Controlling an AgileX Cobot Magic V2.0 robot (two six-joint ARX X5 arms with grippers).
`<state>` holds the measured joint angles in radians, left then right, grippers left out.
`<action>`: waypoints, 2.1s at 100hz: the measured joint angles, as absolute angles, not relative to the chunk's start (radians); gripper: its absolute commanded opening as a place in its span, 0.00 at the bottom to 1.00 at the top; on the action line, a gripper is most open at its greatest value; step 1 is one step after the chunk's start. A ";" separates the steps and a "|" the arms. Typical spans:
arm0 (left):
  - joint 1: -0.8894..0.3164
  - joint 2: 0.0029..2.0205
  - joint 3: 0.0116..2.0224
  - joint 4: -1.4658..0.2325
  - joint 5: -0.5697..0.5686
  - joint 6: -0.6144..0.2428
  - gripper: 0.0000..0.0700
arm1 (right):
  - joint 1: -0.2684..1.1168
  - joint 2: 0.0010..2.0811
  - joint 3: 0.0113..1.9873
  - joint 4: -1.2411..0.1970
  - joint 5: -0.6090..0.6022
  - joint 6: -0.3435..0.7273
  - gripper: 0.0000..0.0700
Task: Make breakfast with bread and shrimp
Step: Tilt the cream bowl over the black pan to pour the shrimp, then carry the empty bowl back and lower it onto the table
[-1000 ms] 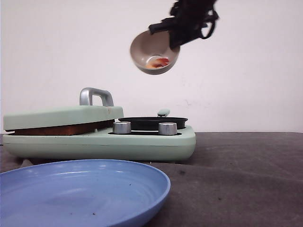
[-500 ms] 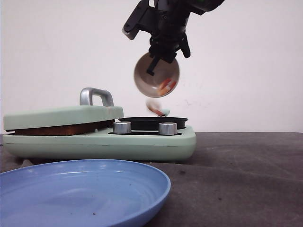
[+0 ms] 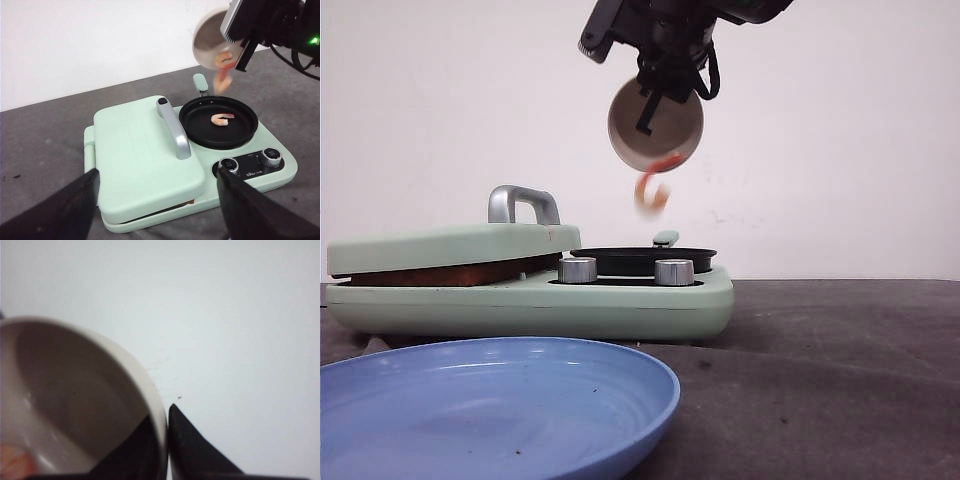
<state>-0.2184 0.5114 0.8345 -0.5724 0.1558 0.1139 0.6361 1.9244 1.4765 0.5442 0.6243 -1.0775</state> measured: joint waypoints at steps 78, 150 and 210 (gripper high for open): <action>-0.218 0.511 0.834 -0.572 0.156 0.123 0.56 | 0.636 1.924 1.477 0.471 0.772 -0.958 0.01; -0.218 0.511 0.834 -0.621 0.156 0.113 0.56 | 0.409 1.545 1.477 -0.556 0.407 -0.010 0.01; -0.218 0.511 0.834 -0.622 0.156 0.113 0.56 | 0.091 1.562 1.477 -0.935 -0.136 0.224 0.01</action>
